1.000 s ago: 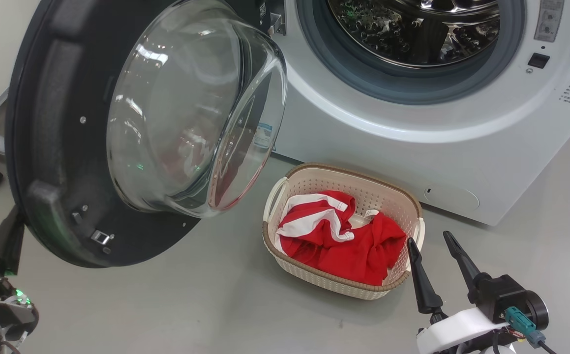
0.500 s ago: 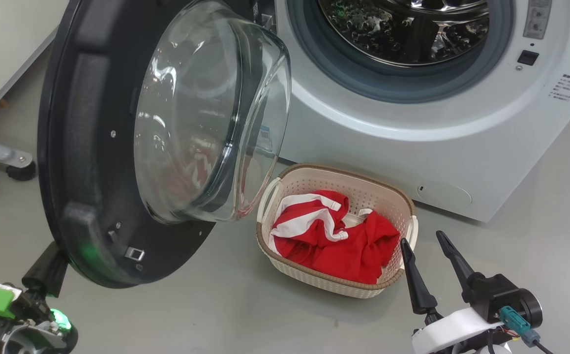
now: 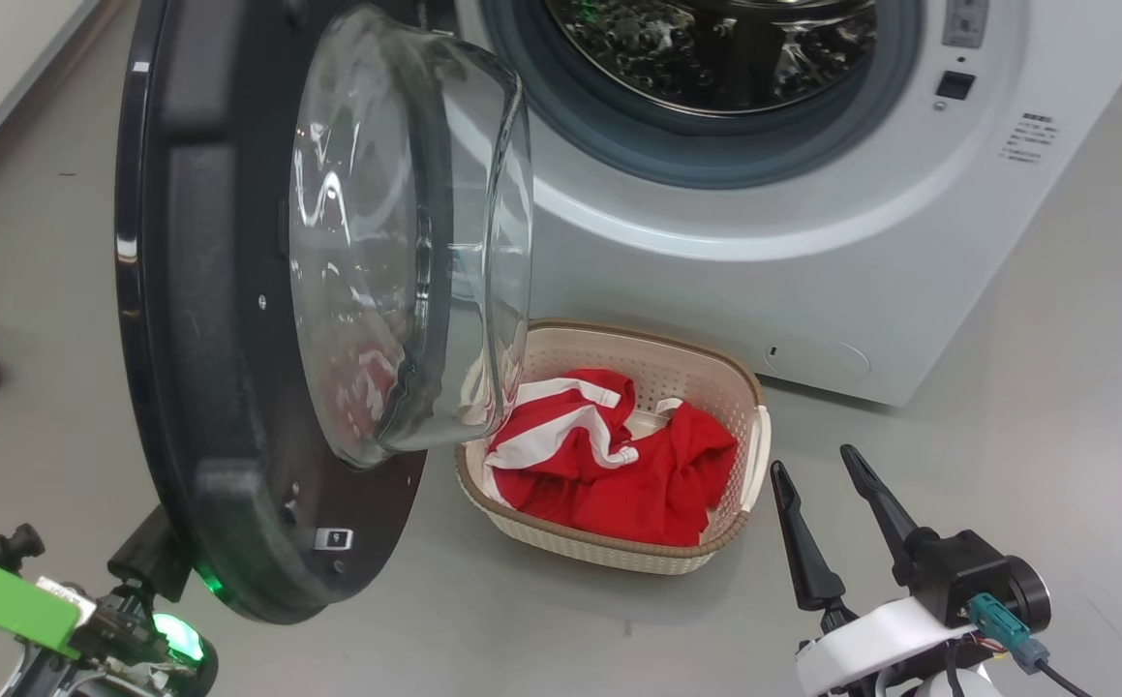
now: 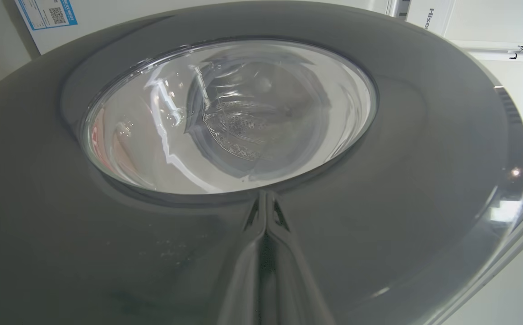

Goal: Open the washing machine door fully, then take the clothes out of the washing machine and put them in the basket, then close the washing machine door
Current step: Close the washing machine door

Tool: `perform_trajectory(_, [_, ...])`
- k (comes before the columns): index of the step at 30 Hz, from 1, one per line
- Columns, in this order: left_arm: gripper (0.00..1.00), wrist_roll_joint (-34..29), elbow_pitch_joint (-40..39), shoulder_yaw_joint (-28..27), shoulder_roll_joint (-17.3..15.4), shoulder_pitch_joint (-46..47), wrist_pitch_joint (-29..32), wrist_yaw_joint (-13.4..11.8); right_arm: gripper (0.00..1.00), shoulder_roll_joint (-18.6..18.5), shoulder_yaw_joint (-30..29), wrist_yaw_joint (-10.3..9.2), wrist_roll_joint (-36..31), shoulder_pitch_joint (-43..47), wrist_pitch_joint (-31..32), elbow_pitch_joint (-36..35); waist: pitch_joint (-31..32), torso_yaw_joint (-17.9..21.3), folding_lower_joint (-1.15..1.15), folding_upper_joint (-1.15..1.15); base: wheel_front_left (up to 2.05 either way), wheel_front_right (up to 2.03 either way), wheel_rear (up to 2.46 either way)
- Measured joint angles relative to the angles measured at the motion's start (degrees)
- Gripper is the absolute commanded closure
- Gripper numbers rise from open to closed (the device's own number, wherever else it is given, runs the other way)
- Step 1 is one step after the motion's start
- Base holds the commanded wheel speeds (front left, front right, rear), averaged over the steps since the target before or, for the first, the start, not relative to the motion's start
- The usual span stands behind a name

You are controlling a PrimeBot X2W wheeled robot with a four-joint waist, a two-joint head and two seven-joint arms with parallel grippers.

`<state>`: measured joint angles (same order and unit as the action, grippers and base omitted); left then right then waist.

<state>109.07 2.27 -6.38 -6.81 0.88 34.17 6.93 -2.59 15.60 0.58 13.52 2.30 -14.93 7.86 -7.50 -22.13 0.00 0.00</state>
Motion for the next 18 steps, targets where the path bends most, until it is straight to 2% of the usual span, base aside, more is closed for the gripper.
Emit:
perform_trajectory(11, [1.0, -0.7, -6.3, 1.8, 1.8, -2.7, 4.6, 0.0, 0.0, 0.0, 1.1, -0.32, 1.5, -1.5, 0.0, -0.9, -0.8, 6.6, 0.0, 0.0, 0.0, 0.0, 0.0])
perform_trajectory(18, [1.0, -1.0, -7.7, 2.9, 2.1, -3.3, 6.5, 0.0, 0.0, 0.0, 1.4, -1.32, 2.2, -2.2, 0.0, -2.3, -1.3, 11.8, 0.0, 0.0, 0.0, 0.0, 0.0])
